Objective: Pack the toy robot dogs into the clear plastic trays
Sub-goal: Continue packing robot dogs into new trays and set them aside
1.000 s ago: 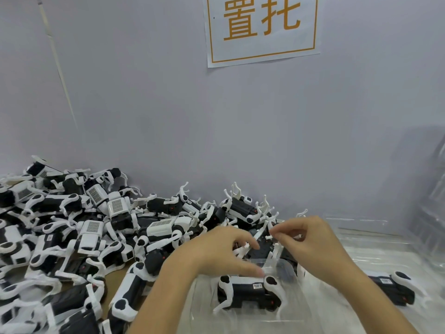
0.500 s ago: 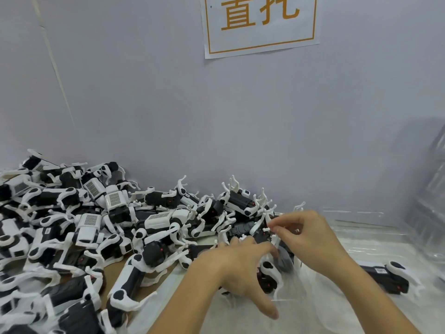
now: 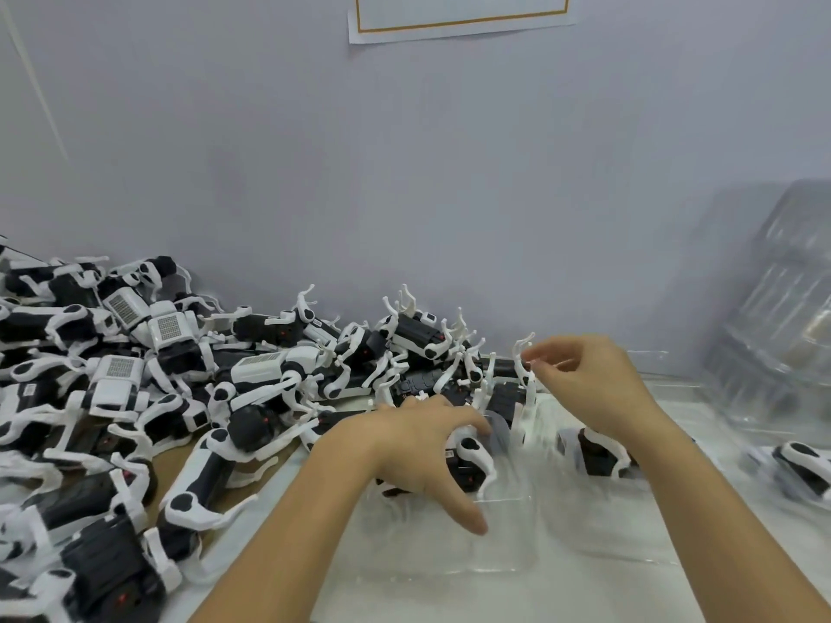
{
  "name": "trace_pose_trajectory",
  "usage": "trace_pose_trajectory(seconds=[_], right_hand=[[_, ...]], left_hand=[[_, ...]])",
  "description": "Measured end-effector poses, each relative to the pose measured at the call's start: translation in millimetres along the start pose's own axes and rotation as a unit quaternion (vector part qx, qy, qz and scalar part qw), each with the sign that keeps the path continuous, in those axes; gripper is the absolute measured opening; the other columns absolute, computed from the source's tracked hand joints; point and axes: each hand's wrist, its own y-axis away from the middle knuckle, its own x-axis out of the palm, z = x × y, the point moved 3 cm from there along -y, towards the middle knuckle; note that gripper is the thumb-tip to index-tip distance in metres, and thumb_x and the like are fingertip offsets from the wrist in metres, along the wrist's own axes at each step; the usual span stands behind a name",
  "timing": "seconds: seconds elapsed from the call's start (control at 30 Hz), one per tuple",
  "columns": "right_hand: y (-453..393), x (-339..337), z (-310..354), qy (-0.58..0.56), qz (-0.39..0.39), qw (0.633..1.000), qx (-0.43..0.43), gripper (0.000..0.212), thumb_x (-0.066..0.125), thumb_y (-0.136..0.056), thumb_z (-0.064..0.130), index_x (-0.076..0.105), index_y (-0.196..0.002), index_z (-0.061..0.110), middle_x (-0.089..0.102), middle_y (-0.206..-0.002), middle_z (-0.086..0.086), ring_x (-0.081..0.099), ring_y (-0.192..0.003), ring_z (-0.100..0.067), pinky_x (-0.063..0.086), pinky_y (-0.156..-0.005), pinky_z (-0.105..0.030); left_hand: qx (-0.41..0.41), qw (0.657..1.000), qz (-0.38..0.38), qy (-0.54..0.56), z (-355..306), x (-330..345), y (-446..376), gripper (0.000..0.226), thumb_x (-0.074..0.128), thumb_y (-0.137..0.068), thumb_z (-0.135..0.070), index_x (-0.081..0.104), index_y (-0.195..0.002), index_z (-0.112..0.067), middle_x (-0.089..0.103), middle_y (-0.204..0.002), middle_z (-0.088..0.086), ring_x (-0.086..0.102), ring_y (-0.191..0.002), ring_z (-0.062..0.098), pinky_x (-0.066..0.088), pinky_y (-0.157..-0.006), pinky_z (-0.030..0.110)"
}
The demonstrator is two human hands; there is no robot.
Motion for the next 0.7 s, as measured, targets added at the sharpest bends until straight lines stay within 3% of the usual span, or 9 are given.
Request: trace_pose_trajectory(seconds=[0.07,0.17,0.27,0.4,0.5,0.6,0.7], right_hand=[[1.5,-1.6,-5.8,0.065,0.054,0.996,0.016,0.018,0.067,-0.089,0.023,0.072,-0.103,0.034,0.067,-0.099,0.012,0.061,-0.092,-0.007,0.043,-0.069,-0.019],[7.8,3.7,-13.2,0.149,0.174,0.971,0.06,0.039,0.07,-0.086,0.032,0.059,-0.122,0.038,0.058,-0.117,0.01,0.055,-0.106,-0.011,0.042,-0.091,-0.029],[11.5,6.8,-15.6,0.204,0.211,0.95,0.105,0.048,0.069,-0.082,0.032,0.054,-0.127,0.042,0.054,-0.112,0.013,0.057,-0.11,-0.017,0.039,-0.106,-0.042],[12.2,2.4,-16.6,0.211,0.212,0.946,0.125,0.053,0.069,-0.078,0.027,0.053,-0.126,0.041,0.049,-0.097,0.02,0.059,-0.104,-0.019,0.039,-0.106,-0.045],[11.4,-1.4,-16.8,0.218,0.225,0.94,0.137,0.056,0.071,-0.079,0.027,0.052,-0.13,0.041,0.052,-0.1,0.017,0.058,-0.107,-0.018,0.044,-0.102,-0.04],[11.1,-7.2,-16.2,0.223,0.243,0.932,0.149,0.057,0.072,-0.081,0.025,0.05,-0.132,0.038,0.053,-0.101,0.015,0.059,-0.104,-0.016,0.047,-0.087,-0.03],[11.5,-13.3,-16.5,0.254,0.262,0.918,0.155,0.059,0.074,-0.081,0.028,0.05,-0.134,0.036,0.052,-0.106,0.015,0.058,-0.109,-0.016,0.046,-0.093,-0.031]], left_hand=[[0.005,1.0,0.003,0.004,-3.1,0.3,0.3,0.092,0.079,-0.051,-0.073,0.032,-0.129,-0.062,0.037,-0.134,-0.023,0.037,-0.129,0.009,0.038,-0.11,0.044],[0.015,1.0,-0.002,0.011,-8.9,0.9,0.0,0.094,0.08,-0.052,-0.073,0.033,-0.133,-0.061,0.035,-0.138,-0.025,0.035,-0.132,0.01,0.037,-0.111,0.045],[0.017,1.0,0.001,0.004,-14.7,2.5,0.0,0.095,0.079,-0.053,-0.074,0.032,-0.134,-0.061,0.033,-0.139,-0.025,0.032,-0.135,0.013,0.035,-0.112,0.047],[0.015,1.0,0.003,-0.005,-18.6,2.8,0.6,0.093,0.079,-0.055,-0.073,0.031,-0.134,-0.062,0.032,-0.14,-0.024,0.029,-0.135,0.016,0.034,-0.112,0.047],[0.022,1.0,-0.004,-0.014,-22.9,3.9,-0.1,0.092,0.079,-0.056,-0.073,0.031,-0.134,-0.062,0.032,-0.14,-0.025,0.029,-0.131,0.016,0.033,-0.108,0.042],[0.035,0.999,-0.003,-0.017,-28.0,7.1,-0.3,0.092,0.079,-0.057,-0.073,0.031,-0.135,-0.06,0.033,-0.139,-0.026,0.028,-0.119,0.011,0.03,-0.099,0.035],[0.039,0.999,0.002,-0.02,-33.0,10.7,-2.0,0.096,0.077,-0.056,-0.076,0.03,-0.138,-0.059,0.031,-0.14,-0.027,0.027,-0.122,0.011,0.032,-0.106,0.04]])
